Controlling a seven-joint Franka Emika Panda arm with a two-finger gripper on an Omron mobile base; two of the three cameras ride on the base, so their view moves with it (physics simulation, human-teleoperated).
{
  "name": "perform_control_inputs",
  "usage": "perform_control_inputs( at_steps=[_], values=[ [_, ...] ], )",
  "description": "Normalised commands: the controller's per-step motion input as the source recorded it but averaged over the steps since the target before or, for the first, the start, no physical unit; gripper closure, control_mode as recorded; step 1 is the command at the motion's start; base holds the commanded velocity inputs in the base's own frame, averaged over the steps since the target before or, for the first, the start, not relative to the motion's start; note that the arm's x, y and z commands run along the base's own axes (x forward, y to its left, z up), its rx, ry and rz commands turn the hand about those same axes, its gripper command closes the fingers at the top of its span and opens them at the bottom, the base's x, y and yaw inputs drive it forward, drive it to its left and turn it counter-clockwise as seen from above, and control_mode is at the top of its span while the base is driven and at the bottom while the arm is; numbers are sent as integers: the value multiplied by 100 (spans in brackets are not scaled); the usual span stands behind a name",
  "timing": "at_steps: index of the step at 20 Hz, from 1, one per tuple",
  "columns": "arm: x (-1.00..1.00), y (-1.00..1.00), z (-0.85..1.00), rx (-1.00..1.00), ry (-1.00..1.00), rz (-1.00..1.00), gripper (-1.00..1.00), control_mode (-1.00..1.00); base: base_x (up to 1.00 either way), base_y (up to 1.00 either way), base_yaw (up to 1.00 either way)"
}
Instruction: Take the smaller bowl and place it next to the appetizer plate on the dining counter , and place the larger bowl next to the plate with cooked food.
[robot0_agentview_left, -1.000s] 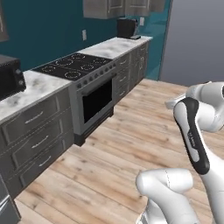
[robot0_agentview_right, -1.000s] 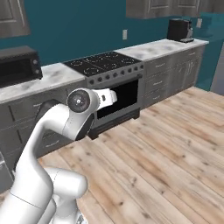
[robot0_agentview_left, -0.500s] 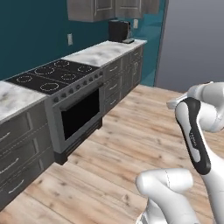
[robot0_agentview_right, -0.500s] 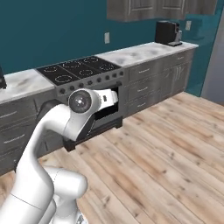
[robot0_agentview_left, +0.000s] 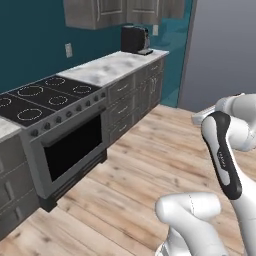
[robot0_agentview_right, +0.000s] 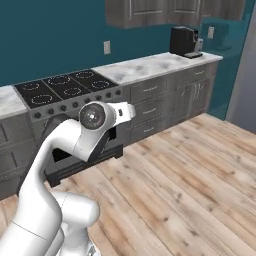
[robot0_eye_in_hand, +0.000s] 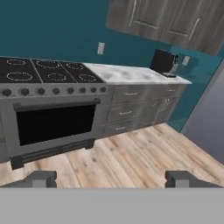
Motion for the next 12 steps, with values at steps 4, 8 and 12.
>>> perform_control_inputs(
  at_steps=[4, 8, 12],
  values=[
    [0, 0, 0, 0, 0, 0, -100, 100, 100, -83, 12],
    [0, 0, 0, 0, 0, 0, -100, 100, 100, -84, 14],
    [0, 0, 0, 0, 0, 0, -100, 100, 100, -80, 18]
  ],
)
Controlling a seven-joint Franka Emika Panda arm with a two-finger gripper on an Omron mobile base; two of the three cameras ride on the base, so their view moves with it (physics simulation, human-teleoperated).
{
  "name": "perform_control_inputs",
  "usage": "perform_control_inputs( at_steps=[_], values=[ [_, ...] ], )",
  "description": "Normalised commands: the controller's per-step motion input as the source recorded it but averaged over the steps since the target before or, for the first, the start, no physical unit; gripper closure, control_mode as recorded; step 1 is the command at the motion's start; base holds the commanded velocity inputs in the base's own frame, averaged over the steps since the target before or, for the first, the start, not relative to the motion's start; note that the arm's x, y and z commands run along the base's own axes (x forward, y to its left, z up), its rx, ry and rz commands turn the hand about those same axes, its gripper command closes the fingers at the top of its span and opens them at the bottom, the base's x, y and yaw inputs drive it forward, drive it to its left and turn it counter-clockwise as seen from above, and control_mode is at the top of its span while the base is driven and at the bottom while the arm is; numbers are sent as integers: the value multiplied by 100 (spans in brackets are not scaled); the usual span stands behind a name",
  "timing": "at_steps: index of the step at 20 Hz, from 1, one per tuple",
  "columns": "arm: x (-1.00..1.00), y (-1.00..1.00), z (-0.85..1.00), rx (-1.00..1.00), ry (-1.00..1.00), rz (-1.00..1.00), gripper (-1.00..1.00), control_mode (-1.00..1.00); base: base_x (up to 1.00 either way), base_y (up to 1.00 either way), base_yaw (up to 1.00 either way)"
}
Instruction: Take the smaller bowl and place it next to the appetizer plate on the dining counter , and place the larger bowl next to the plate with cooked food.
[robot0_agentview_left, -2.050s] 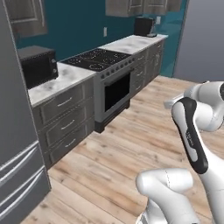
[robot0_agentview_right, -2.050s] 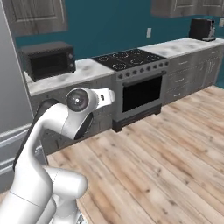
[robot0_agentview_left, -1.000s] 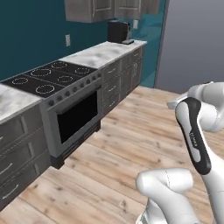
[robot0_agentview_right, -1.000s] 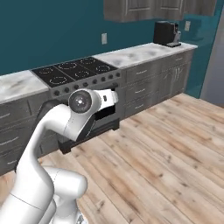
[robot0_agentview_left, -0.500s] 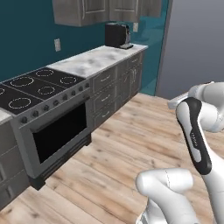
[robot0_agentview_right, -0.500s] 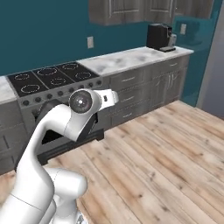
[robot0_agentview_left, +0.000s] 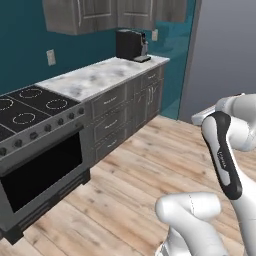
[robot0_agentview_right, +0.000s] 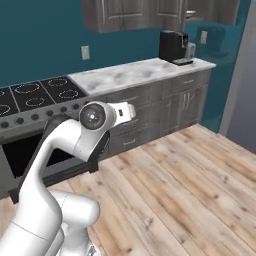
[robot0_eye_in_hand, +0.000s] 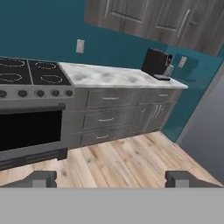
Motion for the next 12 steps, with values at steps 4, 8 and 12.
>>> perform_control_inputs(
  at_steps=[4, 8, 12],
  values=[
    [0, 0, 0, 0, 0, 0, -100, 100, 90, -78, 26],
    [0, 0, 0, 0, 0, 0, -100, 100, 87, -76, 28],
    [0, 0, 0, 0, 0, 0, -100, 100, 81, -79, 29]
  ],
)
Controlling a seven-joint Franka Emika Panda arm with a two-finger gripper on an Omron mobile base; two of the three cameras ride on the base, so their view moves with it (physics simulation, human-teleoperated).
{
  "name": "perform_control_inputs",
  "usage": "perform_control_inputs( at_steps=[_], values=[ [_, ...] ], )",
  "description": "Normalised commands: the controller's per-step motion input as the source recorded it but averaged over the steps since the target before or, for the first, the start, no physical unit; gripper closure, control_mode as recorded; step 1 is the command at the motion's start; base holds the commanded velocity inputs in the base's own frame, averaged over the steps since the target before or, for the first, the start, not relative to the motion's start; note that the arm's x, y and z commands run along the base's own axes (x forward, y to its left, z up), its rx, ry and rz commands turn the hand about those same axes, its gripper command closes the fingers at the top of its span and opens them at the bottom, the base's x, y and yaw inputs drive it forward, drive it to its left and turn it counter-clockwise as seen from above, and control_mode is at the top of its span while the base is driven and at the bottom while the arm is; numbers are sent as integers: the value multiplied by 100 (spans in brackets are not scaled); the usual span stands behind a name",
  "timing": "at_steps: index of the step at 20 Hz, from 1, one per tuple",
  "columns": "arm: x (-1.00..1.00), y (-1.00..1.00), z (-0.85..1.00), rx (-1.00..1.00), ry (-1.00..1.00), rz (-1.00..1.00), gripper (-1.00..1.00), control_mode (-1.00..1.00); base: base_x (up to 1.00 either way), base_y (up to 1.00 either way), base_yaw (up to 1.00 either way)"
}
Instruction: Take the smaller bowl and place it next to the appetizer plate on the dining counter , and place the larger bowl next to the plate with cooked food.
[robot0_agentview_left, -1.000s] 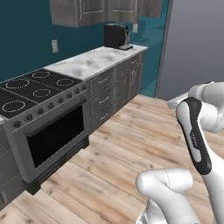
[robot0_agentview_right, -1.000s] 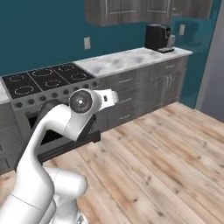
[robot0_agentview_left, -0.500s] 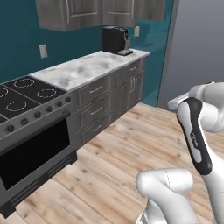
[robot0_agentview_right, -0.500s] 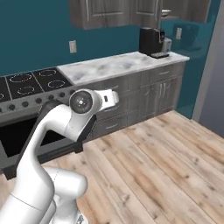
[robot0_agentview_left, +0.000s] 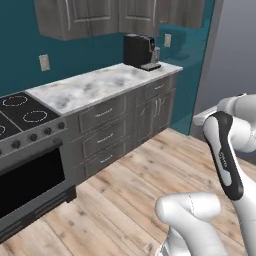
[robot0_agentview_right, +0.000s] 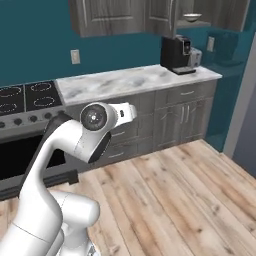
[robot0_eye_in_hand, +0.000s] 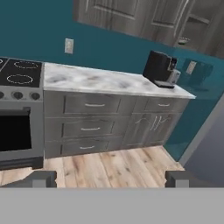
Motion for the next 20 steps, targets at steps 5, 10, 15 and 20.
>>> perform_control_inputs(
  at_steps=[5, 10, 15, 20],
  values=[
    [0, 0, 0, 0, 0, 0, -100, 100, 73, -83, 29],
    [0, 0, 0, 0, 0, 0, -100, 100, 67, -87, 31],
    [0, 0, 0, 0, 0, 0, -100, 100, 58, -88, 31],
    [0, 0, 0, 0, 0, 0, -100, 100, 57, -79, 25]
  ],
)
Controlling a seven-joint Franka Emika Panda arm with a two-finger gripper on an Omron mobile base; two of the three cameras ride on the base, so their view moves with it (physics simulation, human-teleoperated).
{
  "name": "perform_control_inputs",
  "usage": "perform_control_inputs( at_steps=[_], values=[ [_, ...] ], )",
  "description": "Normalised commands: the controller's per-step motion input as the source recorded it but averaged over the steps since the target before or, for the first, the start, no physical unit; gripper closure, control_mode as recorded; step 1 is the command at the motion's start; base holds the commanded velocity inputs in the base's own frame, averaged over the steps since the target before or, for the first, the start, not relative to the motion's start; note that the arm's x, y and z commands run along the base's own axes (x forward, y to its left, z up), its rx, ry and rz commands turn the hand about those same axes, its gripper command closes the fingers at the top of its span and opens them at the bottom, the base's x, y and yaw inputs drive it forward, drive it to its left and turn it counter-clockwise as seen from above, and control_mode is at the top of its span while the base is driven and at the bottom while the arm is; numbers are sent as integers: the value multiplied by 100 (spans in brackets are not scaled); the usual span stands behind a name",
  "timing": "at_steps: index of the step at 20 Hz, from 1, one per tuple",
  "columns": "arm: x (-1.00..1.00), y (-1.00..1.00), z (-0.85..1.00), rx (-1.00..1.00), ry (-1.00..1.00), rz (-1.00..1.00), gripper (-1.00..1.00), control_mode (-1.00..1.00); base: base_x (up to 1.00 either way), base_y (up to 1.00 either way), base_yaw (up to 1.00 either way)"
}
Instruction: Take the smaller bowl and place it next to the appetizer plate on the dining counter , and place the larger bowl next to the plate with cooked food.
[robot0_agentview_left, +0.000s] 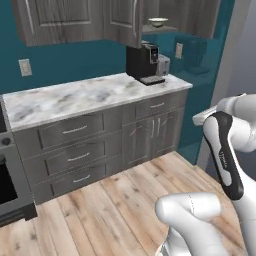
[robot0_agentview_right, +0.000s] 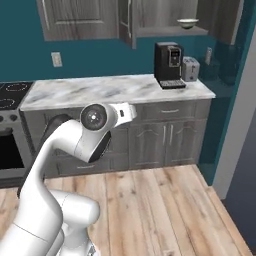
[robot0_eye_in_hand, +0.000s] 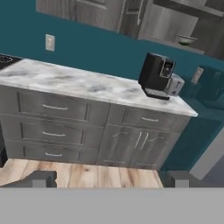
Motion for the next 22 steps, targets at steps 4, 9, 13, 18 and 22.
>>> perform_control_inputs(
  at_steps=[4, 9, 13, 18, 22],
  values=[
    [0, 0, 0, 0, 0, 0, -100, 100, 61, -74, 22],
    [0, 0, 0, 0, 0, 0, -100, 100, 60, -51, 15],
    [0, 0, 0, 0, 0, 0, -100, 100, 67, -25, 6],
    [0, 0, 0, 0, 0, 0, -100, 100, 79, -5, 0],
    [0, 0, 0, 0, 0, 0, -100, 100, 88, -14, 0]
  ],
)
